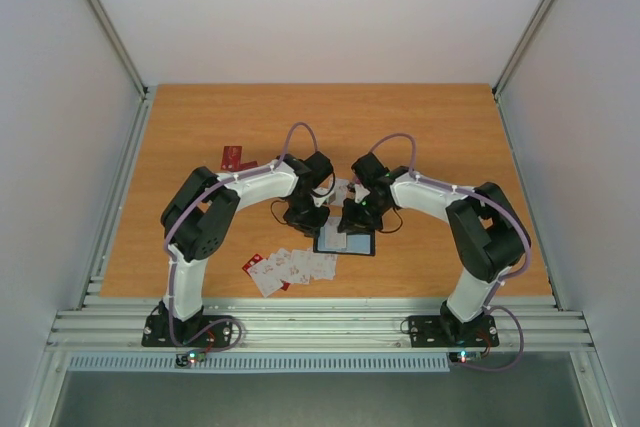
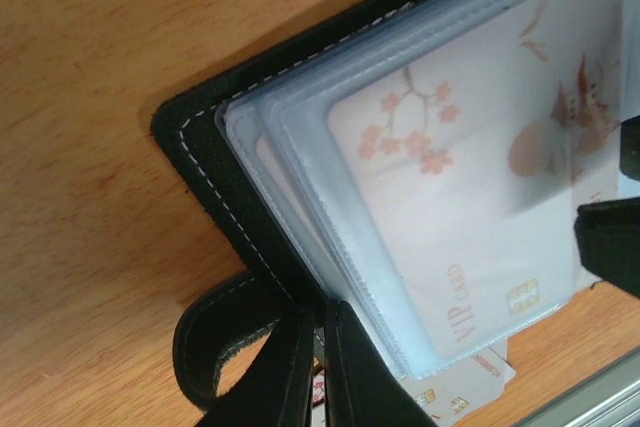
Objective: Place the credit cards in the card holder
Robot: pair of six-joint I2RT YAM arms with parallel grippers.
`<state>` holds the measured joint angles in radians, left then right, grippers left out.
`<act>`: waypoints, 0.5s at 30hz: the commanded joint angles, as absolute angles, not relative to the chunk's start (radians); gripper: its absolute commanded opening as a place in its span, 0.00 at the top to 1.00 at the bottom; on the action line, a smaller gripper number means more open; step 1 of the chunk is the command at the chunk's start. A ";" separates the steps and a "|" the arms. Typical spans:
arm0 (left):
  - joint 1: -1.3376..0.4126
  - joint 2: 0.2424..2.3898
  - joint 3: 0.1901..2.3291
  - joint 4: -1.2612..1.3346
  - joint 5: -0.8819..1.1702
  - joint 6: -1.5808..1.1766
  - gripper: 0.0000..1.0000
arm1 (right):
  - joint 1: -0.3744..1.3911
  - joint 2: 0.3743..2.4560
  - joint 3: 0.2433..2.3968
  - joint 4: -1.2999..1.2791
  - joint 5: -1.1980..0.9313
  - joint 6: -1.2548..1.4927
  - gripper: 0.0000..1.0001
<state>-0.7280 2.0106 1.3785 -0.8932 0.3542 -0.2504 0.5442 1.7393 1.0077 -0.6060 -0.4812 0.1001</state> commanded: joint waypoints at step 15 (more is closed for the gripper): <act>-0.729 2.057 1.392 -0.881 0.360 -0.248 0.93 | 0.579 1.775 1.058 -0.584 -0.526 0.111 0.75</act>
